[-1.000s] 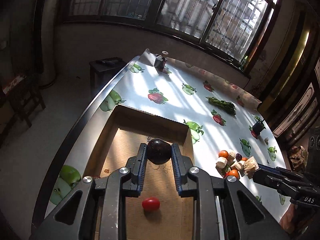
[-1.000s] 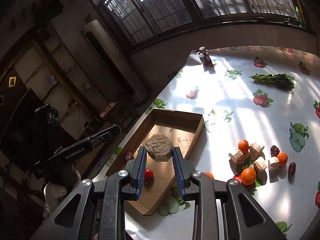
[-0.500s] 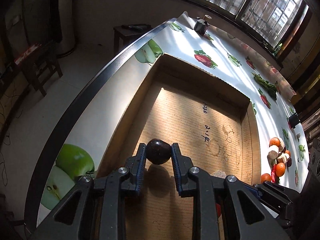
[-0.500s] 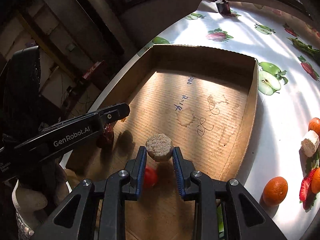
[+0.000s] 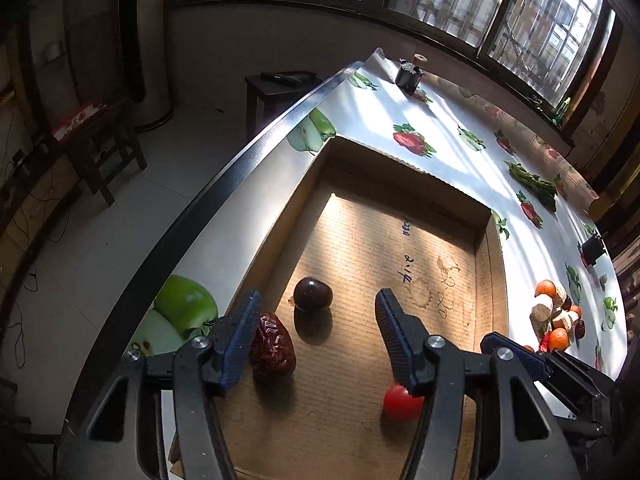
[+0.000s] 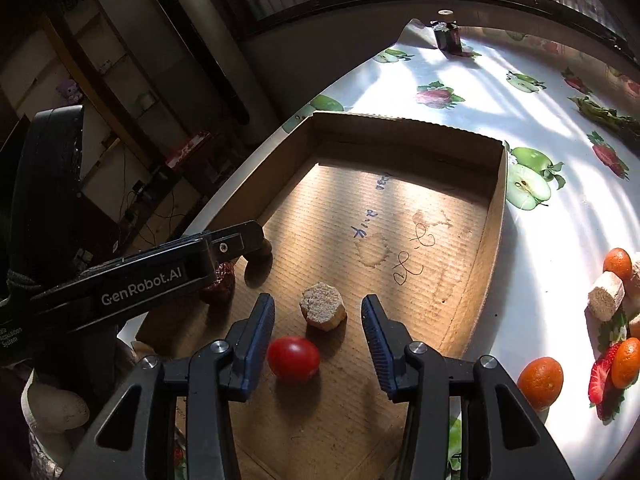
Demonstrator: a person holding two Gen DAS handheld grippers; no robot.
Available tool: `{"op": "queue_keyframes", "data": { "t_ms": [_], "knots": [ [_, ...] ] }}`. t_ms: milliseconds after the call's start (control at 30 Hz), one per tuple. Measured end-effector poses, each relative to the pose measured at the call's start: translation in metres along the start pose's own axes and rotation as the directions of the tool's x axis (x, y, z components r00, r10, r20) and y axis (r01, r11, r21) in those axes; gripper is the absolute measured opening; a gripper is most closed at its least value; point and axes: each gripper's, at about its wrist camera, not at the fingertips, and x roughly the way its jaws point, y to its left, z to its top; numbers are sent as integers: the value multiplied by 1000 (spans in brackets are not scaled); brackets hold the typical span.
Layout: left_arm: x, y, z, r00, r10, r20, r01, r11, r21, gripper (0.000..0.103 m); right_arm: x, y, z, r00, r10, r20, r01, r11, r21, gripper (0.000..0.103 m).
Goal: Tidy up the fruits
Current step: 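Carry the plum with the left tool into the box while the right tool carries the cake there, releasing both, then move both open tools back to the fruit pile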
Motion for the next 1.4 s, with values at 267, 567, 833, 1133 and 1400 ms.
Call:
{"op": "queue_keyframes", "data": {
  "t_ms": [267, 567, 833, 1133, 1400],
  "knots": [
    [-85, -58, -41, 966, 114, 233, -148, 980, 134, 90, -73, -33, -23, 993, -36, 112, 32, 999, 37, 63],
    [-118, -110, -74, 961, 52, 271, -107, 976, 191, 90, -138, -97, -63, 978, -121, 168, 99, 986, 134, 63],
    [-113, -137, -85, 970, 41, 241, -99, 967, 235, 90, -183, -164, -96, 959, -202, 198, 146, 953, 266, 63],
    [-94, -139, -85, 986, -28, 166, -11, 974, 227, 90, -216, -226, -120, 938, -284, 200, 194, 905, 378, 63],
    [-65, -152, -81, 990, -125, 70, 106, 967, 233, 90, -220, -259, -123, 932, -316, 176, 218, 878, 426, 63]
  ]
}}
